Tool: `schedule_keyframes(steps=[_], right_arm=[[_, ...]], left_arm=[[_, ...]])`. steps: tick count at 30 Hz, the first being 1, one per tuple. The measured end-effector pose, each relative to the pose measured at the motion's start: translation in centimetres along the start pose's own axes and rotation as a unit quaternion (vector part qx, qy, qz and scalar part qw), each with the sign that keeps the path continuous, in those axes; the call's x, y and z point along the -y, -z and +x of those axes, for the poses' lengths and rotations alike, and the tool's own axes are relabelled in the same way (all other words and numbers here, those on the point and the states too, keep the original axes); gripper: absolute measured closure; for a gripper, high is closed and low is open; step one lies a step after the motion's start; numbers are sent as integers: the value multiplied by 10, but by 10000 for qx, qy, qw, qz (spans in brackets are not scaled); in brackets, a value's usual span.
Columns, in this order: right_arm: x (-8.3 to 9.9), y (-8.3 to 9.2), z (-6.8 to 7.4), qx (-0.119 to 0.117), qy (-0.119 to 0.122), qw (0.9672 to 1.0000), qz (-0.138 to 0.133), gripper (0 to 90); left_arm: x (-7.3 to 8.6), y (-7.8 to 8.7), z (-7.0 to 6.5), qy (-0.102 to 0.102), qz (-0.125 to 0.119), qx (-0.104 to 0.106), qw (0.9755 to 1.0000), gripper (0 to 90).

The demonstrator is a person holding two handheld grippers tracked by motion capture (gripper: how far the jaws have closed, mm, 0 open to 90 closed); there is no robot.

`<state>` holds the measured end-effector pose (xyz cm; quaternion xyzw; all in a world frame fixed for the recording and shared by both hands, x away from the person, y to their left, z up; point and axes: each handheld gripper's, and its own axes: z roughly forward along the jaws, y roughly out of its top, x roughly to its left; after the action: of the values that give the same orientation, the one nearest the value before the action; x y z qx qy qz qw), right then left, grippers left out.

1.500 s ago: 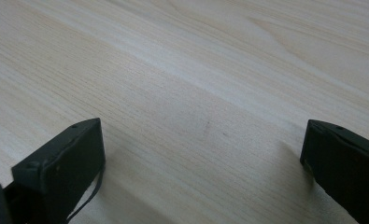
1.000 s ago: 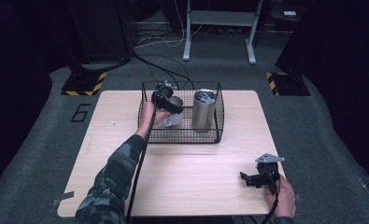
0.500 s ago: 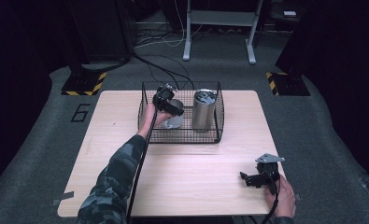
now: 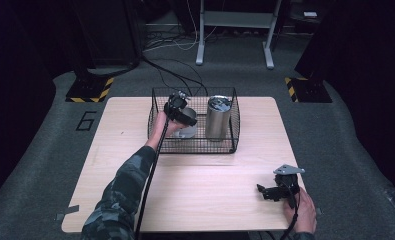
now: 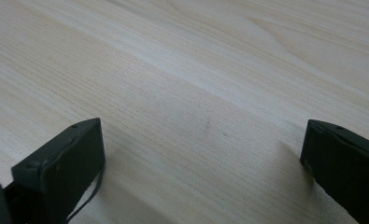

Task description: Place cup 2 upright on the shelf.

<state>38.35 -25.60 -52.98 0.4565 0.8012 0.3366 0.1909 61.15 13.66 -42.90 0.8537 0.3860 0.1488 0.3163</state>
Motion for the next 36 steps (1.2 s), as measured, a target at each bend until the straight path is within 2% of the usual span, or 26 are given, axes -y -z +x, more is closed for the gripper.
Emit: schedule_keyframes(steps=[9, 15, 24, 30, 36], right_arm=[[0, 0, 0, 0, 2, 10000, -1, 0], [0, 0, 0, 3, 4, 10000, -1, 0], [0, 0, 0, 0, 1, 10000, -1, 0], [0, 0, 0, 3, 4, 10000, 0, 0], [0, 0, 0, 0, -2, 10000, 0, 0]], left_arm=[[0, 4, 0, 114, -72, -37, 9999, 18], [-3, 16, 3, 195, -225, 57, 9995, 2], [-7, 41, -1, 57, -420, 125, 9990, 2], [-7, 62, -6, -107, -535, 175, 9984, 2], [-3, 82, -16, -338, -528, 277, 9976, 2]])
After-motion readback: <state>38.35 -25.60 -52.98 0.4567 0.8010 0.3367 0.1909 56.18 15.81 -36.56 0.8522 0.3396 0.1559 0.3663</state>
